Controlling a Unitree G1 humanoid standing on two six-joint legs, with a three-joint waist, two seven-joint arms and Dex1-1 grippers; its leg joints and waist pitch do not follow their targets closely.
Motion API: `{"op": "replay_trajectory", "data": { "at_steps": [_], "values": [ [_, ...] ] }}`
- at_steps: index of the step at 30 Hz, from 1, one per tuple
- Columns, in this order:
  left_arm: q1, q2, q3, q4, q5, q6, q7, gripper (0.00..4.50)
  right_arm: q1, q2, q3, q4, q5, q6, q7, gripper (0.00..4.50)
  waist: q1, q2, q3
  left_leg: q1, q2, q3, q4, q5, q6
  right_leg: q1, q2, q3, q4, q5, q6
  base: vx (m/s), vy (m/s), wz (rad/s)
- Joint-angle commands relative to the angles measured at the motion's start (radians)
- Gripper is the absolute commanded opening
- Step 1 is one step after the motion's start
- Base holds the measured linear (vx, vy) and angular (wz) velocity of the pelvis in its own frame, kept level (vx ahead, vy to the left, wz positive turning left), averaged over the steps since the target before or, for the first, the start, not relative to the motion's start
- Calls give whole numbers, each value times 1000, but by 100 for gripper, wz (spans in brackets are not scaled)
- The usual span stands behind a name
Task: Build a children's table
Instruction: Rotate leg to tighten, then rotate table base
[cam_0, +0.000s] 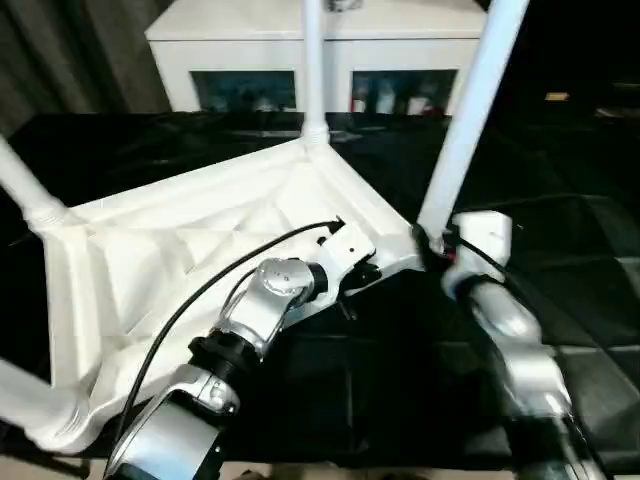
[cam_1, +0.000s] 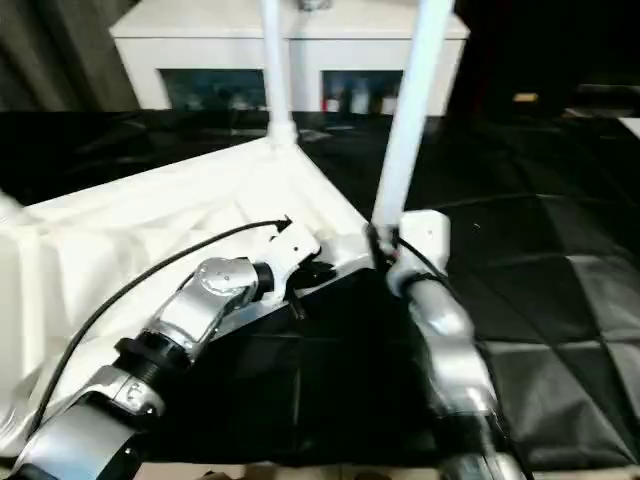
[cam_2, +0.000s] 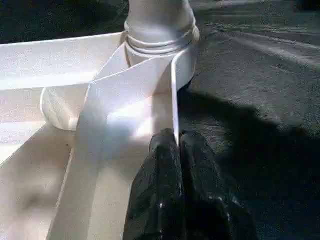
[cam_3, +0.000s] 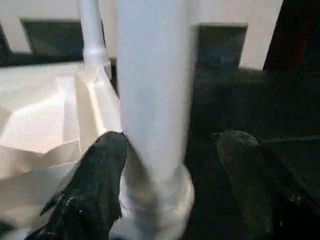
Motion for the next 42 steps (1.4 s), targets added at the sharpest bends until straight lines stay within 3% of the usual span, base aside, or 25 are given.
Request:
{"op": "replay_trajectory", "data": {
  "at_steps": [1, 2, 3, 4, 5, 7, 8, 10, 11, 13, 14, 16, 19, 21, 23, 26, 29, 32, 36, 37, 42],
  "values": [
    [0, 2, 53, -42, -50, -47, 9, 27, 41, -17, -20, -45, 21, -37, 26, 319, 1, -20, -67, 19, 44, -20, -75, -183, 89, 51, -45, 27, -59, -159, -229, 0, 0, 0],
    [2, 3, 54, -47, -52, -47, 7, 27, 47, -18, -19, -49, 21, -41, 29, 319, 0, -14, -67, 19, 45, -21, -77, -198, 83, 49, -45, 26, -60, -171, -233, 0, 0, 0],
    [11, 2, 61, -70, -62, -43, 5, 61, 69, -22, -15, -60, 22, -57, 36, 319, -4, -16, -65, 17, 45, -22, -79, -216, 75, 49, -43, 24, -61, -188, -232, 0, 0, 0],
    [24, 3, 69, -106, -79, -30, -7, 63, 91, -24, -12, -74, 28, -64, 46, 319, -5, -14, -64, 18, 47, -22, -80, -235, 74, 47, -44, 24, -63, -202, -232, 0, 0, 0],
    [54, 14, 85, -197, -107, 21, -21, 70, 112, -29, -3, -88, 35, -70, 67, 319, -5, -7, -62, 18, 48, -23, -82, -245, 73, 46, -43, 25, -64, -210, -231, 0, 0, 0],
    [96, 35, 102, -322, -147, 115, -48, 85, 117, -38, 12, -95, 40, -65, 99, 319, -9, -15, -64, 13, 50, -26, -83, -239, 74, 53, -45, 23, -57, -193, -240, 0, 0, 0],
    [108, 47, 97, -351, -152, 128, -67, 101, 115, -41, 16, -95, 40, -66, 108, 319, -11, -10, -62, 18, 48, -22, -80, -238, 81, 44, -42, 24, -60, -208, -242, 0, 0, 0],
    [141, 79, 82, -421, -159, 149, -106, 112, 115, -42, 23, -100, 46, -65, 129, 319, -12, -14, -59, 17, 47, -23, -83, -258, 76, 43, -39, 24, -66, -245, -227, 0, 0, 0],
    [183, 127, 62, -506, -179, 189, -157, 132, 110, -51, 42, -96, 43, -69, 158, 319, -10, -9, -60, 19, 49, -25, -86, -261, 67, 43, -41, 24, -62, -255, -222, 0, 0, 0],
    [247, 208, 36, -629, -206, 260, -220, 132, 100, -64, 72, -91, 52, -65, 211, 319, -14, -10, -60, 14, 51, -29, -89, -261, 60, 47, -41, 24, -58, -250, -219, 0, 0, 0],
    [270, 241, 28, -672, -213, 287, -238, 132, 97, -66, 82, -90, 60, -60, 232, 319, -19, -8, -59, 19, 51, -26, -89, -267, 57, 39, -35, 25, -56, -237, -220, 0, 0, 0],
    [302, 289, 25, -737, -206, 343, -246, 132, 91, -69, 95, -88, 62, -53, 256, 319, -22, -8, -56, 20, 50, -25, -91, -276, 50, 38, -33, 25, -57, -236, -220, 0, 0, 0],
    [354, 400, 55, -825, -168, 432, -249, 132, 77, -83, 135, -87, 66, -35, 319, 319, -19, -7, -57, 24, 50, -25, -91, -273, 37, 37, -32, 25, -55, -228, -219, 0, 0, 0],
    [360, 415, 63, -841, -169, 452, -248, 132, 75, -84, 139, -87, 65, -34, 326, 319, -17, -5, -55, 29, 47, -23, -91, -280, 25, 34, -31, 27, -54, -233, -214, 0, 0, 0],
    [397, 527, 93, -912, -148, 511, -253, 132, 63, -97, 156, -86, 72, -20, 365, 319, -12, -5, -56, 28, 48, -27, -93, -277, 18, 39, -33, 27, -50, -229, -213, 0, 0, 0],
    [438, 596, 111, -974, -138, 531, -250, 132, 50, -108, 159, -68, 62, -28, 379, 319, -13, -5, -55, 27, 46, -26, -93, -273, 10, 38, -33, 28, -51, -231, -206, 0, 0, 0],
    [450, 601, 135, -1003, -165, 592, -236, 168, 41, -113, 159, -56, 64, -27, 389, 319, -9, -2, -56, 33, 45, -24, -91, -267, 6, 33, -32, 28, -50, -219, -212, 0, 0, 0],
    [458, 602, 151, -1030, -187, 637, -229, 183, 39, -134, 169, -66, 72, -12, 426, 319, 1, -4, -57, 29, 44, -25, -90, -248, 5, 39, -32, 28, -45, -192, -218, 0, 0, 0],
    [450, 631, 137, -994, -135, 602, -190, 218, 41, -220, 210, -126, 91, 35, 556, 319, 2, -6, -58, 26, 41, -27, -86, -243, 21, 46, -30, 26, -45, -185, -208, 0, 0, 0],
    [445, 638, 126, -974, -125, 589, -195, 244, 40, -262, 219, -158, 105, 61, 612, 319, 3, -3, -58, 26, 41, -26, -85, -242, 25, 44, -32, 27, -45, -193, -207, 0, 0, 0],
    [433, 627, 81, -916, -122, 571, -211, 244, 20, -326, 201, -190, 124, 107, 666, 319, 2, -1, -57, 31, 41, -29, -86, -277, 15, 43, -33, 26, -50, -234, -210, 0, 0, 0]
  ]
}}
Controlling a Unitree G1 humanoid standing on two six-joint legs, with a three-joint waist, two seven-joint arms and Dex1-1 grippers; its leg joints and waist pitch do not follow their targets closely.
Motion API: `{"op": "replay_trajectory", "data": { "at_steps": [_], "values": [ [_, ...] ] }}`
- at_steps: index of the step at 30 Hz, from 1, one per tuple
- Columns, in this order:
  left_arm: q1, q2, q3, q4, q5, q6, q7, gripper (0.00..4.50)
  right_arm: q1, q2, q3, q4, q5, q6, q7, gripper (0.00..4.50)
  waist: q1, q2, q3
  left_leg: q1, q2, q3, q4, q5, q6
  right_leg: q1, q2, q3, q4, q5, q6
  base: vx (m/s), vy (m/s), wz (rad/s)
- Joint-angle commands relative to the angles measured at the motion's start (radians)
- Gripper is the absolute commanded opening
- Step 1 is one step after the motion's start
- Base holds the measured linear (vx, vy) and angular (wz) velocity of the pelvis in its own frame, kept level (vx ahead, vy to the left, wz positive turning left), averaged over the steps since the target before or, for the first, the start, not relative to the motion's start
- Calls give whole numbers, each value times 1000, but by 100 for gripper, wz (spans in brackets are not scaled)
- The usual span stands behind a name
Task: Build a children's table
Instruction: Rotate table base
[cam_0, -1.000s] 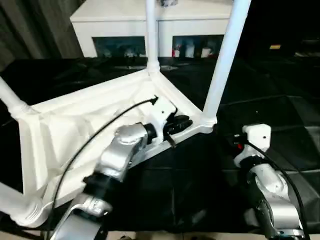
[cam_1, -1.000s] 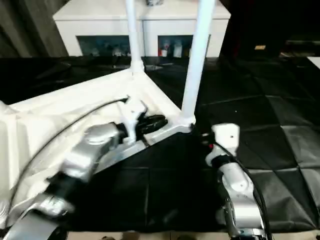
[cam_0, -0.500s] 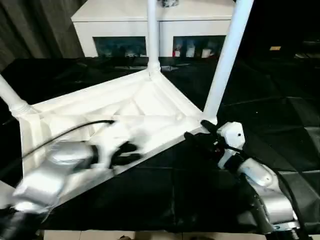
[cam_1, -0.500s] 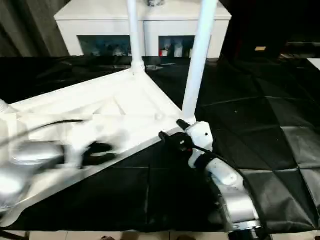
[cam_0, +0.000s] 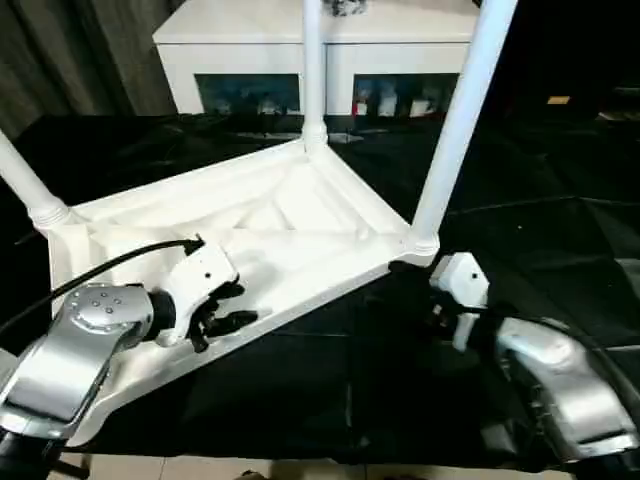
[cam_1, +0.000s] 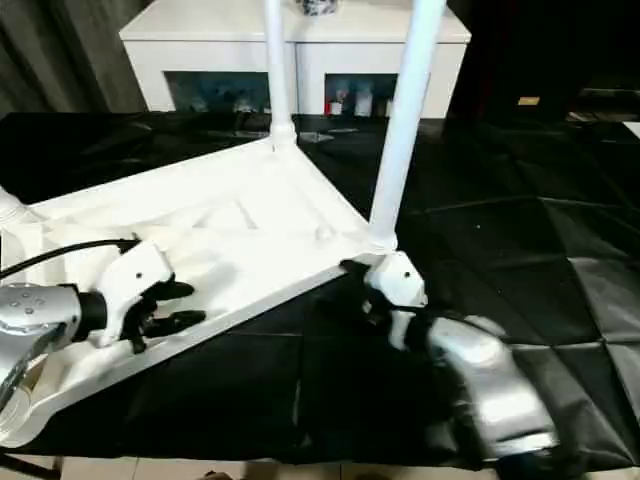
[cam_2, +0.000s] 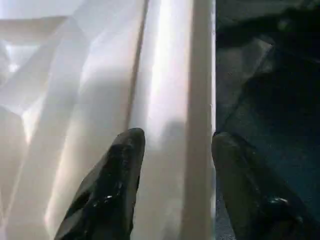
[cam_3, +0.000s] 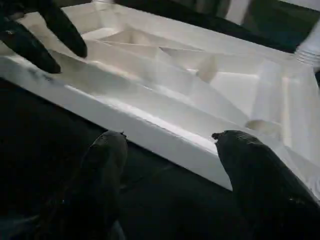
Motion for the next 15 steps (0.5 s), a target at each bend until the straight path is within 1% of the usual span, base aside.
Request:
{"op": "replay_trajectory", "data": {
  "at_steps": [1, 2, 4, 5, 7, 8, 9, 10, 11, 12, 13, 14, 15],
  "values": [
    [-4, 1, -34, 33, 21, -19, 2, 244, -17, -13, -12, -19, 9, 31, 15, 319, 0, 12, -56, 23, 41, -27, -89, -295, 7, 32, -33, 25, -56, -246, -209, 0, 0, 0],
    [0, 1, -36, 32, 19, -22, 1, 244, -19, -18, -6, -18, 13, 40, 27, 319, -1, 11, -57, 24, 41, -28, -89, -316, -1, 34, -34, 26, -56, -256, -207, 0, 0, 0],
    [5, -1, -38, 26, 13, -23, 1, 244, -26, -26, 9, -12, 9, 56, 44, 319, -2, 10, -59, 24, 42, -29, -89, -318, -3, 36, -35, 26, -55, -247, -212, 0, 0, 0],
    [7, -8, -31, 7, -2, -13, 1, 244, -45, -40, 50, 23, -37, 73, 58, 319, -3, 6, -60, 23, 42, -29, -88, -310, -4, 37, -34, 24, -52, -228, -222, 0, 0, 0],
    [5, -14, -24, -3, -11, -6, 3, 244, -65, -45, 82, 60, -77, 85, 55, 319, -4, 6, -59, 20, 42, -29, -88, -302, -2, 39, -35, 24, -52, -225, -229, 0, 0, 0],
    [2, -21, -16, -18, -23, -3, 5, 244, -114, -29, 119, 155, -145, 77, 19, 319, -7, -1, -59, 21, 40, -27, -86, -299, -4, 36, -35, 23, -52, -232, -242, 0, 0, 0],
    [2, -24, -13, -27, -34, -3, 0, 244, -141, -11, 121, 205, -162, 82, -11, 319, -7, 1, -58, 20, 39, -27, -85, -303, -6, 36, -37, 23, -51, -244, -245, 0, 0, 0],
    [3, -29, -8, -46, -54, -4, -8, 244, -192, 27, 116, 296, -184, 81, -69, 319, -6, -1, -58, 21, 39, -26, -84, -302, -6, 35, -38, 24, -54, -254, -246, 0, 0, 0],
    [4, -33, -6, -61, -66, -4, -11, 244, -228, 50, 114, 361, -201, 71, -108, 319, -7, -2, -60, 19, 36, -27, -80, -295, -10, 36, -42, 24, -53, -271, -252, 0, 0, 0],
    [5, -41, -3, -76, -76, -1, -11, 244, -271, 74, 113, 437, -221, 55, -150, 319, -7, -4, -61, 22, 37, -25, -79, -290, -12, 32, -41, 24, -53, -270, -253, 0, 0, 0],
    [6, -50, -2, -88, -83, 0, -6, 244, -315, 97, 109, 519, -236, 36, -195, 319, -6, -7, -60, 20, 36, -24, -78, -278, -12, 33, -37, 25, -53, -260, -253, 0, 0, 0],
    [8, -61, -2, -99, -90, 1, -1, 244, -361, 117, 107, 603, -252, 14, -244, 319, -5, -6, -61, 23, 37, -24, -76, -274, -13, 31, -39, 25, -49, -259, -255, 0, 0, 0],
    [10, -68, -2, -105, -93, 2, 3, 244, -390, 129, 106, 655, -261, 1, -276, 319, -7, -5, -55, 20, 35, -23, -78, -302, -17, 30, -38, 24, -53, -296, -252, 0, 0, 0]
  ]
}}
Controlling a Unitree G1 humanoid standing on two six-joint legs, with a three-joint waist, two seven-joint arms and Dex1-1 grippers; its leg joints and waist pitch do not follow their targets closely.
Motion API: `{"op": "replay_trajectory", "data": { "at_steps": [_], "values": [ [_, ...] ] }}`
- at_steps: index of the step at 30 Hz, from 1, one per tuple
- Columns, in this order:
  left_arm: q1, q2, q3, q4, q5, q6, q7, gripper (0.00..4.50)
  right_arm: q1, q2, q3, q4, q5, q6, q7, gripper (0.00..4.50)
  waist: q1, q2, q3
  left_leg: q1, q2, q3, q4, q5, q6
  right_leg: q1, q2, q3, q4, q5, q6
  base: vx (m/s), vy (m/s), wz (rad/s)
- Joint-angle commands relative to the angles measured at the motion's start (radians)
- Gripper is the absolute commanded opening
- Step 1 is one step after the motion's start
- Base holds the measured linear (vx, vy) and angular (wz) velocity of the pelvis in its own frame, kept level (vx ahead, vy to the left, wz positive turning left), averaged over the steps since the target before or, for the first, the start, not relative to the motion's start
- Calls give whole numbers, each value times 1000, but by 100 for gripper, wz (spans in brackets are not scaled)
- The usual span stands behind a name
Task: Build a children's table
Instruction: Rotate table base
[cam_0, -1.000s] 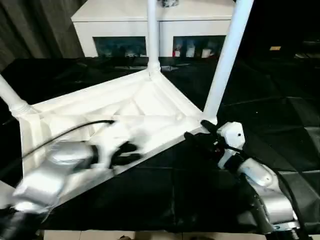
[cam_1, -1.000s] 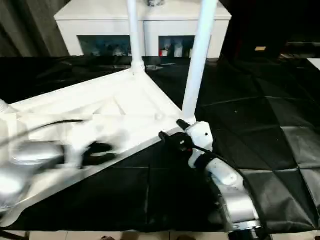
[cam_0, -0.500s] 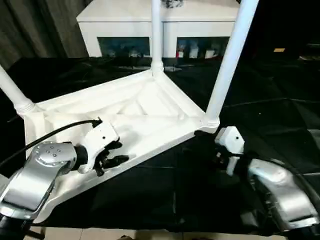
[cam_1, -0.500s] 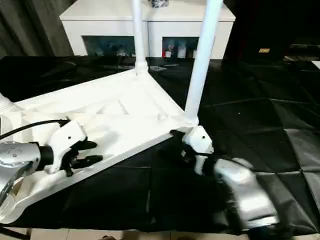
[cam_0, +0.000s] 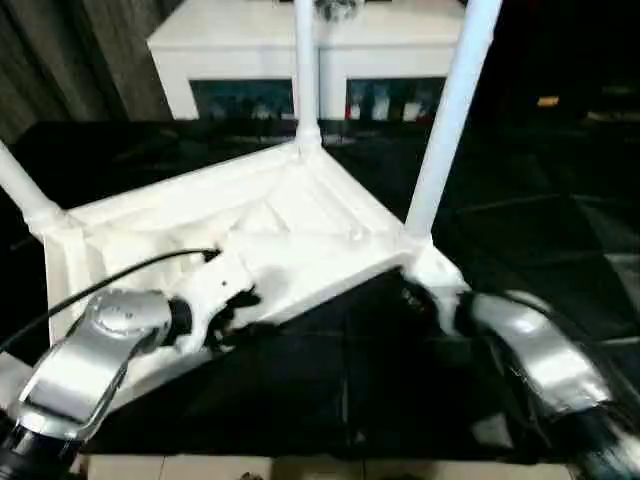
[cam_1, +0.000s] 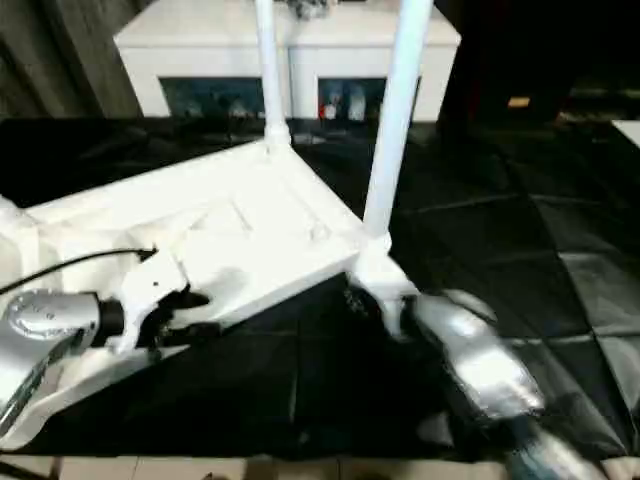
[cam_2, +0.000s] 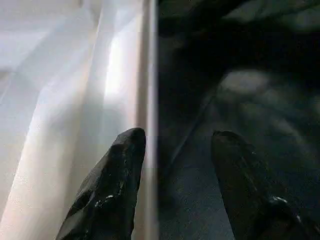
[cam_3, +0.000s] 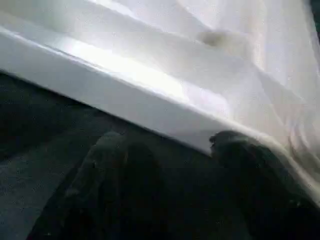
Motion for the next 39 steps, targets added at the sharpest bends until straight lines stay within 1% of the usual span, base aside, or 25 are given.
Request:
{"op": "replay_trajectory", "data": {
  "at_steps": [1, 3, 6, 7, 8, 9, 10, 12, 14, 16, 18, 19, 21, 23, 24, 25, 26, 28, 29, 30, 31, 32, 34, 36, 39],
  "values": [
    [6, -2, 11, -21, -12, 13, 4, 244, -40, 11, -15, 85, -26, -36, -71, 319, -3, -2, -58, 16, 36, -23, -78, -313, -18, 30, -38, 24, -65, -312, -245, 0, 0, 0],
    [20, -8, 4, -33, -11, 17, 12, 244, -101, 38, -38, 201, -22, -80, -139, 319, -1, -5, -58, 18, 35, -22, -78, -321, -22, 29, -35, 24, -66, -327, -226, 0, 0, 0],
    [40, -31, 2, -45, -17, 11, 37, 244, -203, 79, -115, 414, -1, -164, -299, 319, -4, 4, -61, 17, 36, -24, -77, -322, -30, 29, -36, 23, -61, -310, -234, 0, 0, 0],
    [43, -38, 0, -43, -16, 3, 49, 244, -228, 87, -144, 475, 10, -187, -353, 319, -8, 5, -59, 19, 36, -23, -78, -334, -36, 25, -36, 23, -63, -307, -241, 0, 0, 0],
    [43, -42, -4, -39, -11, -4, 57, 244, -238, 88, -159, 503, 13, -200, -390, 319, -2, 6, -62, 27, 36, -20, -75, -340, -39, 22, -30, 22, -63, -292, -236, 0, 0, 0],
    [44, -52, -10, -33, -1, -17, 74, 244, -262, 90, -185, 567, 15, -231, -471, 319, -2, -5, -62, 26, 36, -18, -75, -335, -36, 20, -30, 23, -62, -280, -238, 0, 0, 0],
    [44, -56, -13, -31, 3, -21, 81, 244, -271, 89, -192, 592, 12, -246, -502, 319, 0, -3, -62, 21, 34, -20, -77, -330, -37, 26, -29, 20, -58, -274, -233, 0, 0, 0],
    [32, -87, -5, -6, 28, -36, 137, 244, -283, 92, -205, 616, 16, -281, -526, 319, -1, -10, -63, 15, 33, -19, -76, -312, -30, 30, -28, 20, -55, -252, -222, 0, 0, 0],
    [20, -108, -1, 23, 57, -66, 184, 244, -284, 113, -257, 606, 72, -327, -479, 319, -1, -16, -68, 9, 32, -18, -73, -272, -3, 36, -32, 21, -52, -222, -215, 0, 0, 0],
    [11, -116, -4, 41, 72, -70, 205, 244, -274, 117, -257, 586, 80, -367, -418, 319, -5, -17, -69, 0, 32, -20, -71, -241, 15, 43, -34, 20, -48, -199, -222, 0, 0, 0],
    [-4, -129, -9, 61, 78, -66, 223, 244, -264, 115, -263, 575, 90, -406, -358, 319, -6, -17, -70, 3, 33, -18, -68, -227, 31, 39, -34, 20, -48, -190, -236, 0, 0, 0],
    [-13, -134, -14, 73, 81, -64, 229, 244, -249, 109, -263, 550, 95, -416, -329, 319, -4, -10, -69, 5, 34, -16, -67, -221, 39, 37, -33, 20, -49, -185, -249, 0, 0, 0],
    [-26, -142, -20, 92, 88, -53, 241, 244, -229, 101, -259, 516, 103, -422, -282, 319, 0, -12, -68, 7, 35, -15, -67, -218, 47, 37, -30, 20, -50, -180, -250, 0, 0, 0],
    [-68, -171, -23, 159, 100, -17, 275, 244, -152, 59, -214, 371, 107, -388, -162, 319, 3, -1, -68, 10, 35, -15, -67, -223, 47, 36, -24, 19, -49, -169, -253, 0, 0, 0],
    [-79, -180, -22, 177, 101, -5, 283, 244, -132, 48, -202, 333, 108, -375, -133, 319, 9, -6, -69, 18, 36, -12, -66, -228, 46, 31, -20, 20, -52, -160, -246, 0, 0, 0],
    [-96, -193, -21, 200, 98, 15, 289, 274, -91, 23, -181, 252, 111, -344, -82, 319, 8, 1, -69, 9, 35, -17, -69, -219, 43, 39, -22, 18, -49, -145, -251, 0, 0, 0],
    [-113, -203, -22, 213, 83, 44, 279, 279, -36, -19, -150, 132, 123, -275, -24, 319, 14, 0, -67, 15, 35, -17, -68, -225, 40, 38, -18, 19, -53, -144, -241, 0, 0, 0],
    [-138, -221, -21, 230, 58, 84, 266, 285, 34, -77, -122, -23, 140, -185, 50, 319, 19, -2, -68, 9, 37, -19, -71, -214, 47, 44, -24, 21, -52, -134, -242, 0, 0, 0],
    [-145, -229, -20, 236, 51, 93, 264, 299, 53, -91, -121, -66, 143, -159, 70, 319, 21, -3, -70, 9, 37, -20, -68, -213, 47, 43, -27, 21, -50, -134, -248, 0, 0, 0],
    [-157, -242, -16, 247, 45, 92, 267, 313, 72, -105, -126, -111, 155, -125, 82, 319, 20, 2, -68, 7, 36, -20, -70, -231, 48, 42, -29, 20, -54, -159, -252, 0, 0, 0],
    [-164, -251, -13, 255, 42, 90, 270, 321, 83, -114, -131, -141, 164, -102, 89, 319, 17, -2, -64, 6, 35, -19, -72, -248, 47, 42, -28, 20, -60, -185, -246, 0, 0, 0],
    [-183, -266, -13, 267, 26, 100, 258, 323, 108, -137, -139, -202, 164, -65, 95, 319, 15, 2, -63, 7, 36, -22, -73, -277, 39, 42, -32, 21, -65, -238, -236, 0, 0, 0],
    [-193, -272, -19, 276, 22, 114, 252, 331, 120, -150, -142, -231, 158, -51, 97, 319, 10, -2, -63, 5, 35, -23, -74, -289, 32, 40, -32, 20, -68, -272, -225, 0, 0, 0],
    [-211, -271, -45, 309, 43, 105, 247, 358, 149, -174, -139, -299, 151, -2, 106, 319, 7, -2, -61, 7, 34, -24, -73, -304, 31, 37, -32, 20, -74, -310, -209, 0, 0, 0],
    [-226, -264, -72, 345, 68, 109, 249, 367, 181, -200, -127, -384, 154, 71, 126, 319, 5, -1, -62, 5, 35, -27, -74, -300, 31, 37, -32, 20, -76, -328, -192, 0, 0, 0]
  ]
}}
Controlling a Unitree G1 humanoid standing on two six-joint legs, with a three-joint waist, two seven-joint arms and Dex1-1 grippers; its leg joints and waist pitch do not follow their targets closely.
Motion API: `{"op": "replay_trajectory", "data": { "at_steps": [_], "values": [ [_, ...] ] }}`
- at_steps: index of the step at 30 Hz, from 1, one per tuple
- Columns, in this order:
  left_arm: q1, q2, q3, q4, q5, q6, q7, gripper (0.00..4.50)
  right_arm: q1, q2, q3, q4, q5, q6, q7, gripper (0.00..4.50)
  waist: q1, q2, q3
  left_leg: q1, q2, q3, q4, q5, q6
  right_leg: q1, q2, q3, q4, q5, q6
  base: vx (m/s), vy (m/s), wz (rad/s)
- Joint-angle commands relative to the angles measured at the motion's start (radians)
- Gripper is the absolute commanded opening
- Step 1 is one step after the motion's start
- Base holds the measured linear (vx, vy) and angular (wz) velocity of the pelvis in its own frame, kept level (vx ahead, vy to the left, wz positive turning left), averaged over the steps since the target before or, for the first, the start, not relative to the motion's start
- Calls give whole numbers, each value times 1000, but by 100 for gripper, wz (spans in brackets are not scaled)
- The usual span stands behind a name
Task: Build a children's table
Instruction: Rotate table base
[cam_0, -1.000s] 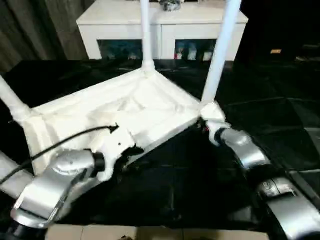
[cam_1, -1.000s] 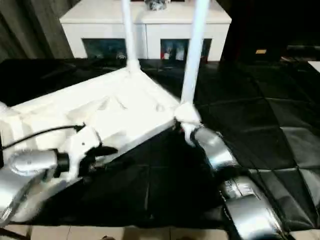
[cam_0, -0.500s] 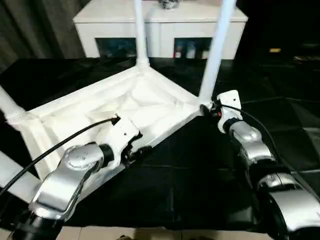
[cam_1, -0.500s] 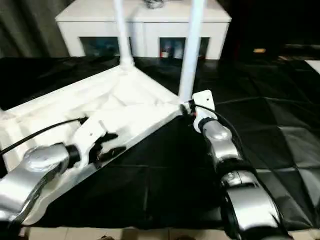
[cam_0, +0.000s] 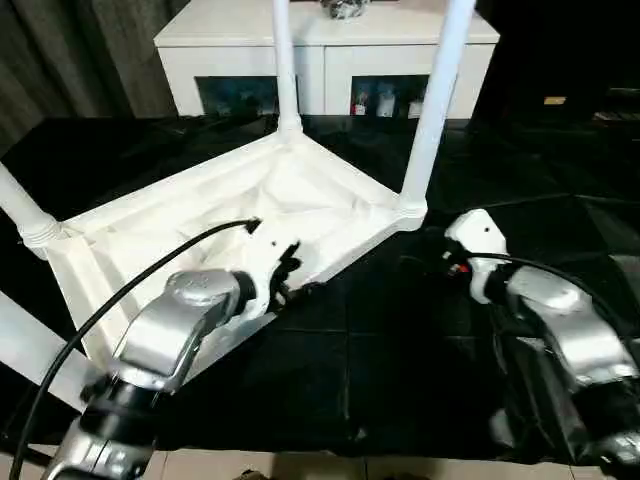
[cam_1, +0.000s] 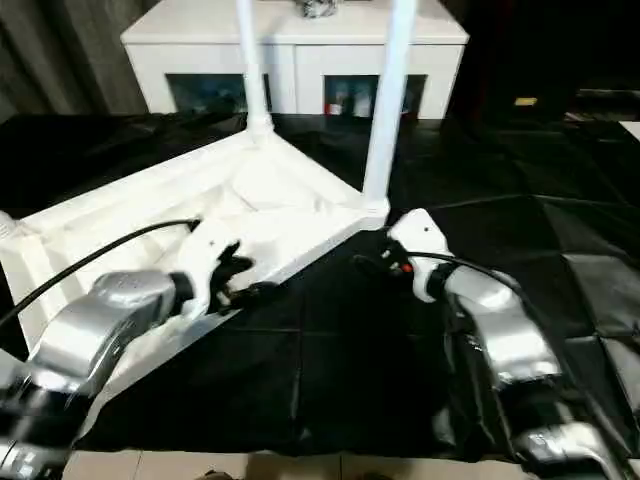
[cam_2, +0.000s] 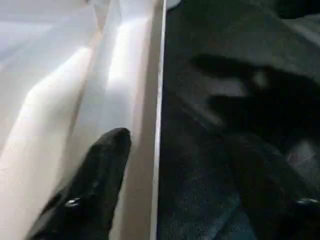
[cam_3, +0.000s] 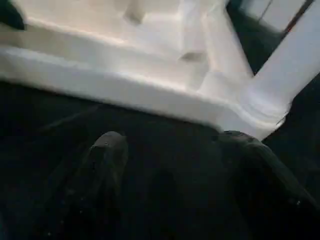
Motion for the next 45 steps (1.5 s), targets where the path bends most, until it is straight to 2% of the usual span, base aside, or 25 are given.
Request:
{"op": "replay_trajectory", "data": {
  "at_steps": [1, 2, 4, 7, 10, 11, 12, 15, 16, 17, 22, 30, 34, 37, 38, 41, 42, 44, 45],
  "values": [
    [-20, 19, -37, 47, 49, -2, 13, 376, 16, -23, 13, -77, -1, 58, 20, 319, 2, -7, -63, 13, 33, -25, -82, -296, 33, 43, -31, 21, -79, -326, -186, 0, 0, 0],
    [-29, 23, -49, 78, 74, -9, 32, 376, 31, -37, 23, -124, -5, 92, 27, 319, 4, -7, -65, 17, 34, -24, -80, -293, 32, 40, -32, 22, -78, -319, -185, 0, 0, 0],
    [-34, 22, -49, 99, 81, -9, 45, 376, 40, -46, 29, -159, 2, 121, 36, 319, 3, -7, -64, 12, 34, -26, -82, -285, 33, 42, -33, 22, -77, -315, -185, 0, 0, 0],
    [-40, 11, -35, 137, 88, -15, 81, 339, 55, -61, 37, -215, 25, 162, 62, 319, 6, -7, -66, 15, 37, -26, -80, -269, 36, 42, -36, 23, -76, -289, -194, 0, 0, 0],
    [-39, 6, -29, 146, 79, -19, 78, 329, 70, -72, 40, -260, 39, 191, 79, 319, 7, -12, -66, 13, 37, -25, -80, -261, 40, 43, -36, 24, -74, -271, -204, 0, 0, 0],
    [-37, 3, -24, 146, 74, -22, 74, 305, 75, -75, 39, -276, 41, 200, 82, 319, 7, -10, -64, 13, 38, -25, -81, -269, 40, 42, -38, 24, -75, -286, -204, 0, 0, 0],
    [-37, -2, -19, 149, 71, -26, 75, 305, 81, -77, 37, -295, 41, 214, 84, 319, 7, -13, -63, 13, 37, -24, -81, -272, 40, 41, -36, 24, -78, -296, -200, 0, 0, 0],
    [-41, -21, 3, 166, 70, -62, 86, 284, 87, -79, 34, -323, 39, 242, 79, 319, 7, -12, -62, 14, 37, -25, -82, -280, 33, 39, -38, 24, -80, -334, -184, 0, 0, 0],
    [-43, -21, 2, 172, 70, -77, 83, 259, 88, -79, 33, -329, 38, 250, 79, 319, 7, -12, -62, 14, 37, -25, -82, -282, 32, 38, -38, 24, -81, -335, -182, 0, 0, 0],
    [-45, -22, 2, 178, 66, -87, 78, 253, 88, -80, 33, -336, 38, 258, 79, 319, 8, -13, -63, 14, 38, -27, -83, -283, 29, 38, -39, 25, -81, -335, -179, 0, 0, 0],
    [-47, -14, -15, 179, 58, -80, 46, 231, 90, -83, 38, -346, 31, 270, 77, 319, 7, -12, -63, 13, 37, -26, -83, -278, 27, 38, -39, 25, -79, -317, -183, 0, 0, 0],
    [-37, -5, -26, 175, 53, -65, 20, 155, 93, -84, 42, -350, 21, 283, 76, 319, 8, -10, -65, 12, 39, -25, -81, -243, 36, 42, -39, 26, -72, -252, -206, 0, 0, 0],
    [-33, 0, -36, 183, 57, -80, 4, 113, 92, -81, 40, -350, 17, 284, 73, 319, 6, -10, -63, 13, 38, -25, -82, -267, 31, 42, -40, 26, -75, -279, -204, 0, 0, 0],
    [-37, 8, -57, 209, 77, -126, -16, 92, 92, -78, 40, -349, 13, 283, 69, 319, 6, -9, -62, 16, 39, -26, -83, -281, 25, 40, -40, 26, -78, -302, -195, 0, 0, 0],
    [-41, 10, -65, 226, 86, -155, -21, 80, 93, -78, 40, -349, 11, 282, 68, 319, 6, -12, -61, 14, 38, -26, -84, -285, 25, 40, -40, 26, -79, -312, -189, 0, 0, 0],
    [-70, 5, -81, 315, 110, -308, -44, 60, 95, -77, 39, -351, 10, 283, 65, 319, 5, -11, -61, 15, 36, -26, -84, -300, 21, 37, -39, 26, -84, -341, -174, 0, 0, 0],
    [-74, 4, -81, 325, 111, -324, -45, 60, 95, -77, 39, -351, 10, 284, 65, 319, 5, -11, -60, 16, 36, -26, -85, -309, 17, 36, -39, 27, -85, -351, -169, 0, 0, 0],
    [-100, -4, -89, 388, 124, -460, -65, 30, 98, -76, 40, -356, 10, 285, 63, 319, 4, -13, -59, 19, 37, -25, -86, -336, 9, 33, -38, 27, -89, -376, -160, 0, 0, 0],
    [-111, -7, -95, 415, 128, -506, -75, 30, 99, -75, 40, -357, 10, 285, 63, 319, 6, -10, -58, 19, 35, -28, -86, -341, 10, 33, -40, 26, -93, -392, -155, 0, 0, 0]
  ]
}}
